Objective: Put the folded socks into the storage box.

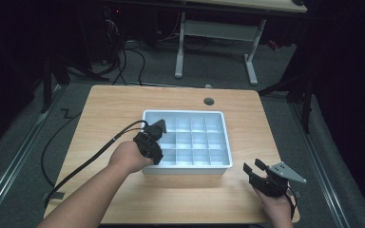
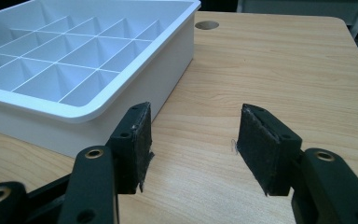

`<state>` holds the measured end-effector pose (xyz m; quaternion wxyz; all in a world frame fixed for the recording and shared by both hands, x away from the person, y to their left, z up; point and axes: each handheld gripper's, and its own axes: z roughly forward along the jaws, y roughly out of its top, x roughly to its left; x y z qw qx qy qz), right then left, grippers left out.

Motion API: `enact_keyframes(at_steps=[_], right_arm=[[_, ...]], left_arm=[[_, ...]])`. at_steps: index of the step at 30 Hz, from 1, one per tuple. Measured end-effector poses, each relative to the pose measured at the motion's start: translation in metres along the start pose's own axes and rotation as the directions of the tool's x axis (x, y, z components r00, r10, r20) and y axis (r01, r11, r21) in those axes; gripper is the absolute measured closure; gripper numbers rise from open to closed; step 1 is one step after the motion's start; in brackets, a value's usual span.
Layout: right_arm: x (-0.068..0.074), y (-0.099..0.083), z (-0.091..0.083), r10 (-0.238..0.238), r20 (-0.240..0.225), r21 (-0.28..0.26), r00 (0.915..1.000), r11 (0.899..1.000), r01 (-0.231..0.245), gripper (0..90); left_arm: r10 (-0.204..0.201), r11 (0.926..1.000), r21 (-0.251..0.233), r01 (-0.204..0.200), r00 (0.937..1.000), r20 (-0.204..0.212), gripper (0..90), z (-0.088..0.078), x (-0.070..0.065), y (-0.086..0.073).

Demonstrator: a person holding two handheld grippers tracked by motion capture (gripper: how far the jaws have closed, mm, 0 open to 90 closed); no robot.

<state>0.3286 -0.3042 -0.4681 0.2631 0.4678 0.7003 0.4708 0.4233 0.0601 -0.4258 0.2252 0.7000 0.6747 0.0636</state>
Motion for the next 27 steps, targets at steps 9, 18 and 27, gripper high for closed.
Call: enact_keyframes(at_steps=[9,18,27], right_arm=[[0.003,0.0,0.001,-0.007,-0.003,0.003,1.0,1.0,0.007,44.2],[0.001,0.0,0.001,0.0,-0.003,0.006,1.0,1.0,0.0,44.2],[0.001,0.0,0.0,-0.004,-0.004,-0.001,1.0,1.0,0.004,44.2]], left_arm=[[-0.044,0.9976,-0.052,0.046,0.9983,0.038,66.3,-0.026,0.006,0.013],[-0.032,0.9994,-0.01,0.032,0.9992,-0.023,77.9,0.001,0.004,0.01],[-0.012,0.9998,0.013,0.012,0.9986,-0.052,80.3,0.02,0.003,0.002]])
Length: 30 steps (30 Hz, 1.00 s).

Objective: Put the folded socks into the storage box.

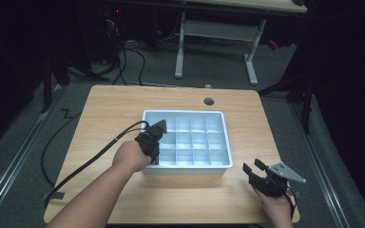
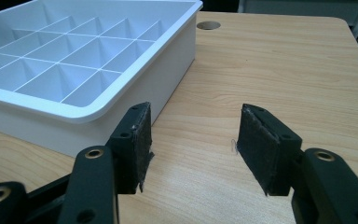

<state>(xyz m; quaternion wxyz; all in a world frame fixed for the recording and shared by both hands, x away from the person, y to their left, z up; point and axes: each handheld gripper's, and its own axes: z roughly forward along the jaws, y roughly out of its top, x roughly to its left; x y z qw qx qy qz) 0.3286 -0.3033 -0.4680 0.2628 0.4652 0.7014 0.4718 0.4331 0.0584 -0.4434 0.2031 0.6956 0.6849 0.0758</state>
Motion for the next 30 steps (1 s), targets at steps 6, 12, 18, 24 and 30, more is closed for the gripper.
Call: enact_keyframes(at_steps=[6,12,18,24,30], right_arm=[[0.0,0.0,0.0,0.004,0.001,0.004,1.0,1.0,-0.004,44.2],[0.002,0.0,0.001,-0.003,-0.001,0.006,1.0,1.0,0.003,44.2],[0.001,-0.001,0.001,-0.001,-0.002,0.006,1.0,1.0,0.001,44.2],[0.0,-0.001,0.001,0.004,-0.003,0.005,1.0,1.0,-0.004,44.2],[0.001,0.0,0.0,0.0,-0.005,0.002,1.0,1.0,0.0,44.2]], left_arm=[[0.001,0.999,-0.046,0.001,0.9992,0.041,80.9,-0.031,0.005,0.011],[-0.044,0.9948,-0.088,0.051,0.9959,0.078,82.6,-0.038,0.009,0.023],[-0.039,0.9969,-0.067,0.041,0.9988,0.031,79.5,-0.009,0.002,0.018],[-0.053,0.9978,-0.04,0.053,0.9985,0.011,82.7,0.007,0.001,0.018],[-0.053,0.9976,-0.044,0.053,0.9986,0.001,83.4,0.016,0.003,0.014]])
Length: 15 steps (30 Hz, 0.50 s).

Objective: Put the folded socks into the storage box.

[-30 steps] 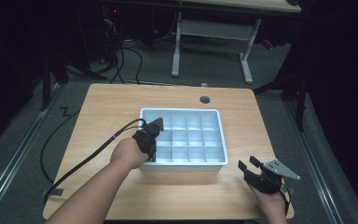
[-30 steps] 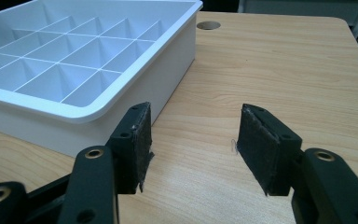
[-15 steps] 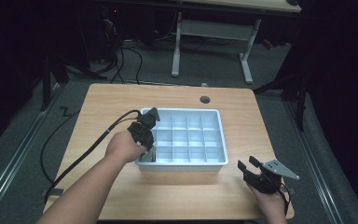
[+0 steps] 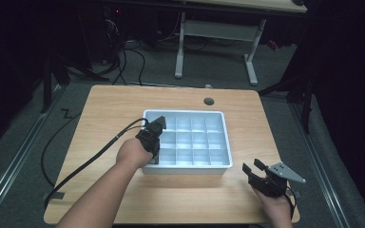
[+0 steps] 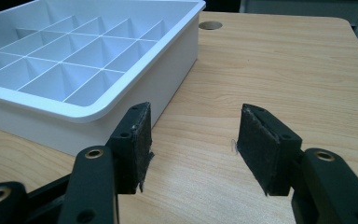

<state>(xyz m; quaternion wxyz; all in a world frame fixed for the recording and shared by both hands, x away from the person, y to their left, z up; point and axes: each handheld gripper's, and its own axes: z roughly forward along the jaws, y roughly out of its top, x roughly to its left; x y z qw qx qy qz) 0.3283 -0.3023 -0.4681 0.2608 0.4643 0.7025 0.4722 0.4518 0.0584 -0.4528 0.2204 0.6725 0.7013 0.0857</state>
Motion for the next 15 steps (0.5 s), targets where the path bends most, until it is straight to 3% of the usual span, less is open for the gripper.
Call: enact_keyframes(at_steps=[10,15], right_arm=[[-0.0002,0.0,0.0003,-0.001,0.001,0.0,1.0,1.0,0.001,44.2],[-0.001,-0.0004,0.0002,0.01,0.001,0.0,0.9999,1.0,-0.01,44.1]], left_arm=[[0.005,1.0,0.004,-0.005,1.0,0.001,82.9,-0.0004,0.0,0.0],[-0.019,0.9998,0.008,0.019,0.9995,0.024,72.6,-0.0089,0.0008,0.0035]])
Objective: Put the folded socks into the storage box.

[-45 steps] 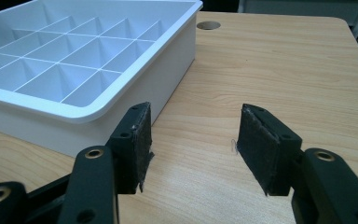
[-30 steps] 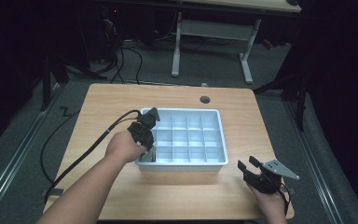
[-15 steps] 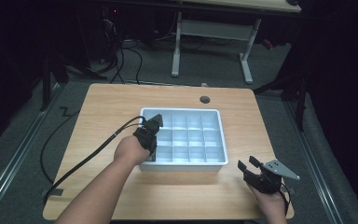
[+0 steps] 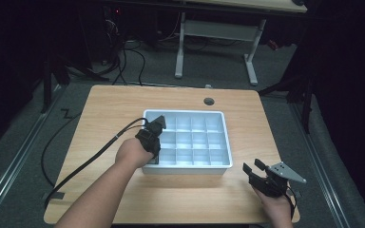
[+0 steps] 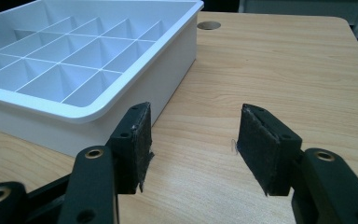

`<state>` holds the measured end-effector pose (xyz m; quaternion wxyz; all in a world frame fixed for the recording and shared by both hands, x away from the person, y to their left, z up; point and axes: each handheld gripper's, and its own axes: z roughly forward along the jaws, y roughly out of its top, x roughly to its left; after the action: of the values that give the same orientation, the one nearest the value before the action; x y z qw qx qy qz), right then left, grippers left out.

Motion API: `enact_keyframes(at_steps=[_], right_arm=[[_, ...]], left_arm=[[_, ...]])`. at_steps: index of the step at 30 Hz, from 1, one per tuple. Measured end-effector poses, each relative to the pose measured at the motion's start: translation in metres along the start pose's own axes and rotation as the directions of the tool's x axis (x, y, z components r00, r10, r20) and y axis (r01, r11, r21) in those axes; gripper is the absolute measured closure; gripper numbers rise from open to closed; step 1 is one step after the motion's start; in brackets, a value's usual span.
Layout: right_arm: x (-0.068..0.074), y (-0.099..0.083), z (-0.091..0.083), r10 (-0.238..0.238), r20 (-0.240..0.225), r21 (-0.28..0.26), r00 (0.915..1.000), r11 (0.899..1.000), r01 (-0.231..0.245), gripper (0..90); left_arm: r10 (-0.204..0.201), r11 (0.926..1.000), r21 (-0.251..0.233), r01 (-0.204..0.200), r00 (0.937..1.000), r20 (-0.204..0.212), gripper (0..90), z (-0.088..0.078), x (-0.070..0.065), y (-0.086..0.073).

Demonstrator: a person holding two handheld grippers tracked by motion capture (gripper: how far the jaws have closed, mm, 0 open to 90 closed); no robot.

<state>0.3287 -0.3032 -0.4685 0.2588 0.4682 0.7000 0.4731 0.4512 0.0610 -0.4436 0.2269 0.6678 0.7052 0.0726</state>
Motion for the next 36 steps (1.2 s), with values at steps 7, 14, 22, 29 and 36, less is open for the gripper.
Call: enact_keyframes(at_steps=[7,14,22,29,36], right_arm=[[0.001,0.0,0.001,-0.008,-0.001,0.001,1.0,1.0,0.008,44.1],[0.001,0.001,0.002,-0.009,0.0,0.002,1.0,1.0,0.009,44.1],[0.002,0.001,0.004,-0.012,-0.003,0.006,0.9999,1.0,0.012,44.1],[0.002,0.0,0.003,-0.011,-0.001,0.005,0.9999,1.0,0.011,44.1],[0.002,0.0,0.001,-0.011,-0.001,0.004,0.9999,1.0,0.011,44.1]], left_arm=[[0.008,0.998,-0.062,-0.009,0.9999,-0.014,64.1,-0.015,0.003,0.002],[0.001,0.9899,-0.142,-0.001,1.0,0.0,58.9,-0.036,0.005,0.006],[-0.002,0.9754,-0.22,0.007,0.9997,0.025,54.2,-0.057,0.011,0.009],[0.029,0.9617,-0.273,-0.021,0.9992,0.026,44.5,-0.071,0.013,0.0],[0.018,0.9496,-0.314,-0.003,0.9989,0.043,39.0,-0.085,0.022,-0.019]])
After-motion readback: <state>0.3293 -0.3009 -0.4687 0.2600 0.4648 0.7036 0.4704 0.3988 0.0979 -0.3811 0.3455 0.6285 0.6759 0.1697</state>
